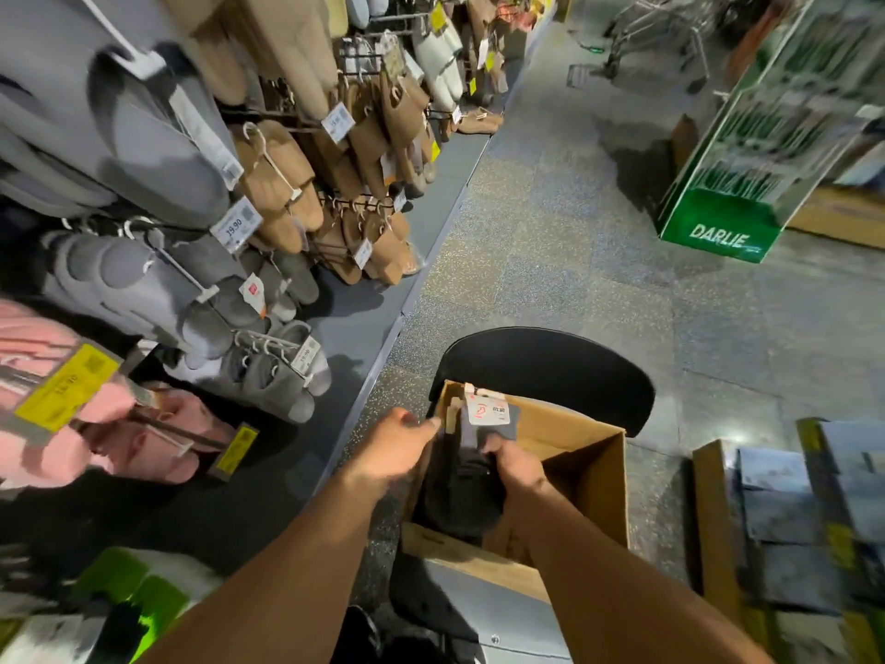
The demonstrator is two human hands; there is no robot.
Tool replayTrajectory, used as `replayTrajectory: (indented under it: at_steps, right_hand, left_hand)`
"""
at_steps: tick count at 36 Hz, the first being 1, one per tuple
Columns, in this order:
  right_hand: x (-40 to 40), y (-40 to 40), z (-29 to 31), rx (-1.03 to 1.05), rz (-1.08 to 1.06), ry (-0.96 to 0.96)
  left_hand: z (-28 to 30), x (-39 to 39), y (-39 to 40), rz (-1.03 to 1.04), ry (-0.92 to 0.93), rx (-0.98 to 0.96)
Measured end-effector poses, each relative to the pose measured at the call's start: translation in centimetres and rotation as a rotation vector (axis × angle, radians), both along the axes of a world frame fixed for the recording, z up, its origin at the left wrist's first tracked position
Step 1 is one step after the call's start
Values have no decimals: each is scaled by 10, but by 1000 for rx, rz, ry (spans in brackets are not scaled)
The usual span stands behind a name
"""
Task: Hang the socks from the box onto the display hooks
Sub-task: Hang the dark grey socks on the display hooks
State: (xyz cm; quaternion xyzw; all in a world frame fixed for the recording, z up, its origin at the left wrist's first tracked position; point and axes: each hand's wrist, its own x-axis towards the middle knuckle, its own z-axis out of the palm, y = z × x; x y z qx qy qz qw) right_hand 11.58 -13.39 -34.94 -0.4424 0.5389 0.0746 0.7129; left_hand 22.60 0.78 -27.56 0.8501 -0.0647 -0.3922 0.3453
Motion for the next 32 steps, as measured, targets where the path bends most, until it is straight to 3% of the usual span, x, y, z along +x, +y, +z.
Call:
replayTrajectory:
  at_steps: [3, 7, 13, 17, 22, 29, 32]
  right_hand:
    - [2, -1, 54, -19, 9, -100]
    - [14, 10, 152, -63, 71, -259]
    - [45, 6, 177, -468, 274, -300]
    - [34, 45, 258, -383, 372, -535]
    - [40, 89, 285, -516, 562, -767]
    - [31, 184, 310, -523, 821, -965]
    - [15, 235, 321, -581, 933, -1003]
  left_hand:
    - [34, -9, 1, 82, 167, -136]
    - [89, -24, -1, 202, 552, -524]
    - [149, -38, 0, 413, 310, -792]
    - [171, -44, 19, 488, 293, -952]
    - [199, -66, 66, 605, 227, -1109]
    - [224, -104, 158, 969, -192, -1197]
    - [236, -136, 206, 979, -316, -1174]
